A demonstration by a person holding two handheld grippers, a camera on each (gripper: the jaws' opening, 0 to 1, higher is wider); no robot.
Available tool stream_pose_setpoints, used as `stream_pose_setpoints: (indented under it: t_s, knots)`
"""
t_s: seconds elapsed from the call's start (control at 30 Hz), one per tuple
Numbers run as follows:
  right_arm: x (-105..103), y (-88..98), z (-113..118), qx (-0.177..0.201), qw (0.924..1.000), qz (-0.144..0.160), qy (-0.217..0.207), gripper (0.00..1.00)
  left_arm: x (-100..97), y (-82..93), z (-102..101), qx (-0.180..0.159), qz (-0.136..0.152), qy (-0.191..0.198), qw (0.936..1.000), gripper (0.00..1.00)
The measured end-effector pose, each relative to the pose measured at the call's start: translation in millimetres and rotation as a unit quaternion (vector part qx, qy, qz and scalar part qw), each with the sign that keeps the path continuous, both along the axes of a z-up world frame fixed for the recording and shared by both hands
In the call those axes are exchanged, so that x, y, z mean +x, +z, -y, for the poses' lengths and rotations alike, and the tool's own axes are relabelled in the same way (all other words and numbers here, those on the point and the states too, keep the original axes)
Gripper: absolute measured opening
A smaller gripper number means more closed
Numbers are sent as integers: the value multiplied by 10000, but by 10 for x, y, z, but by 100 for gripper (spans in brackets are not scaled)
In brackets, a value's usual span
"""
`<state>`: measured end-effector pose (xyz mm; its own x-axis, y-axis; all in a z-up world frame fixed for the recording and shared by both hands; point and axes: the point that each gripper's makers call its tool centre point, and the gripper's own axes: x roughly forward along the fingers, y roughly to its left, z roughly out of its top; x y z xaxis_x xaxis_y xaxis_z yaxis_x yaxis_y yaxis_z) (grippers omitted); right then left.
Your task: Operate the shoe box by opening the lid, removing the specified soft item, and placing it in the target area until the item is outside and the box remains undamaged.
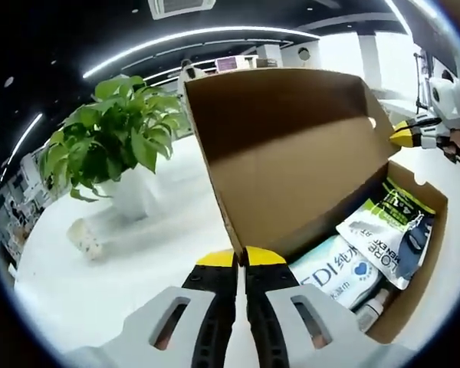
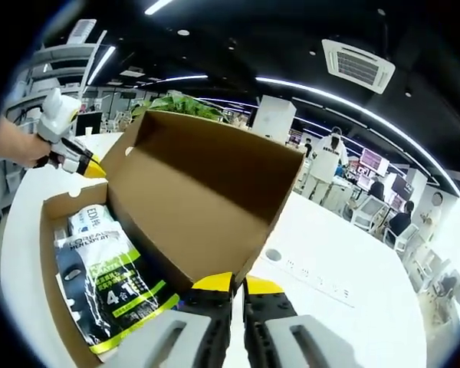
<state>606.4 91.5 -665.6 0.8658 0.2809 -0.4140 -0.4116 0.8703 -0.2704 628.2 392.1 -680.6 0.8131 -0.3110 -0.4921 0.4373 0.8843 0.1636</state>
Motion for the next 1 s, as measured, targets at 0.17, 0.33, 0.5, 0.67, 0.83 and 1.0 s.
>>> stream_pose_setpoints:
  t_s: [0.17,0.33,0.5,0.67,0.83,1.0]
  knots:
    - [19,-1,2,52,10000,-50,-28,0,3,4,-1,-20,-30,5,10000,0]
    - [23,-5,1,127,9999,-57,-75,0,-3,7,7,54,49,-35,10000,0]
    - [14,-43,-13,157,9997,-140,-91,0,5,14,7,11,27,-22,10000,0]
    - [-10,-103,-10,204,9995,-183,-125,0,15,10,5,-21,14,-14,10000,0]
    - [-36,-138,-13,222,9994,-247,-129,0,37,4,-3,-77,-8,38,10000,0]
    - [-56,-154,-7,258,9993,-241,-139,0,66,-1,-1,-31,-20,18,10000,0]
